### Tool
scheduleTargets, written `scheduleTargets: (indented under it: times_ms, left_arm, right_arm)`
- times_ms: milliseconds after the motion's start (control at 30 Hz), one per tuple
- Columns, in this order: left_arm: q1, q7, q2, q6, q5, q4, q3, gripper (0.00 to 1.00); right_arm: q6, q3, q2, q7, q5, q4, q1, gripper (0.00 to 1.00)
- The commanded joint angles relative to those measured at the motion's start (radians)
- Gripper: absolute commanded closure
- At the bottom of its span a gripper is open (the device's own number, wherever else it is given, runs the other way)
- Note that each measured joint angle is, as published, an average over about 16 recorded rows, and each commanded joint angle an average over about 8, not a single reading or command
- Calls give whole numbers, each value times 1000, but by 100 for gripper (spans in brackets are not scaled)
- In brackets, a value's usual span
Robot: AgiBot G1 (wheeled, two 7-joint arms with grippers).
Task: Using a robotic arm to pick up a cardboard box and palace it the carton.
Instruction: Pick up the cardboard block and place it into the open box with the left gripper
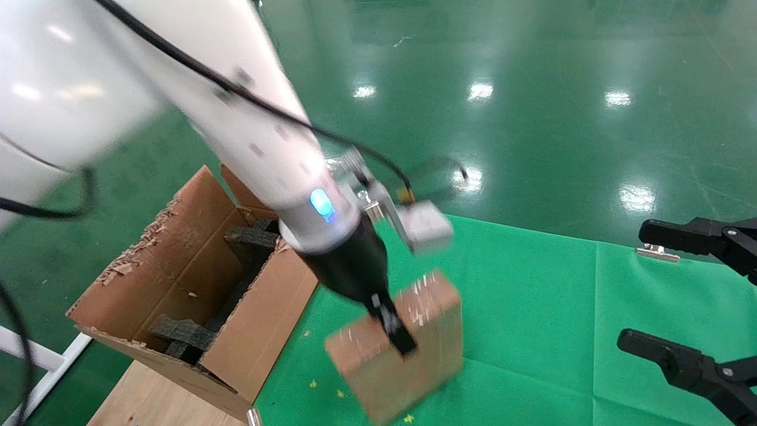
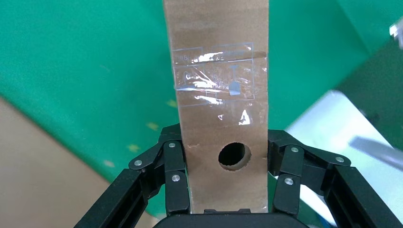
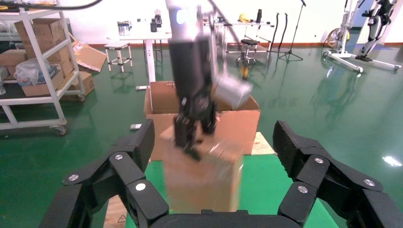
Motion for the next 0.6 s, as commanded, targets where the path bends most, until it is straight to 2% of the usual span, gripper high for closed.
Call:
scheduleTargets:
  times_ms: [33, 367, 500, 600]
  left_arm:
    - [-25, 14, -24, -3, 1, -11, -12, 100]
    - [-221, 123, -236, -40, 37, 6, -122, 100]
    - [-292, 168, -300, -18, 114, 34, -124, 100]
    - [-305, 203, -341, -12, 178, 72, -106, 100]
  right_arm:
    - [0, 0, 0, 0, 0, 0, 0, 0]
    - [0, 0, 0, 0, 0, 0, 0, 0]
    - [0, 0, 0, 0, 0, 0, 0, 0]
    - [0, 0, 0, 0, 0, 0, 0, 0]
